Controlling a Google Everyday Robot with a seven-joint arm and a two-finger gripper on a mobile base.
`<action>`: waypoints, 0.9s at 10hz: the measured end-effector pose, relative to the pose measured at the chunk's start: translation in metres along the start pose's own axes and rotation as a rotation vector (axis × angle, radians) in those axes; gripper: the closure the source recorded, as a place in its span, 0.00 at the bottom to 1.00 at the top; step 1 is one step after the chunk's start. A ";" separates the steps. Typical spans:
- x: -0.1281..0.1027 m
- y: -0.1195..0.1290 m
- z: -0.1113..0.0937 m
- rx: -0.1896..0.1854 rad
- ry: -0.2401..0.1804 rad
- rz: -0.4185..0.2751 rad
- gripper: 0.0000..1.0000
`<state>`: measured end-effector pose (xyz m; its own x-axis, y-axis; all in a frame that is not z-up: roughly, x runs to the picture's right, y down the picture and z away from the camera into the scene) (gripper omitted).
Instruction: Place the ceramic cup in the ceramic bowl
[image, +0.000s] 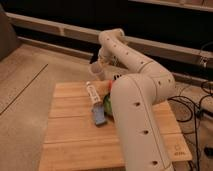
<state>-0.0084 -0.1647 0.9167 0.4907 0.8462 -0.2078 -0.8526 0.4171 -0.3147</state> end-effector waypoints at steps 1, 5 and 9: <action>-0.004 -0.002 -0.014 0.028 -0.015 0.016 1.00; 0.022 0.006 -0.047 0.051 -0.080 0.198 1.00; 0.079 0.024 -0.054 0.010 -0.112 0.382 1.00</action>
<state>0.0201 -0.1059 0.8425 0.1157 0.9717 -0.2060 -0.9719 0.0679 -0.2255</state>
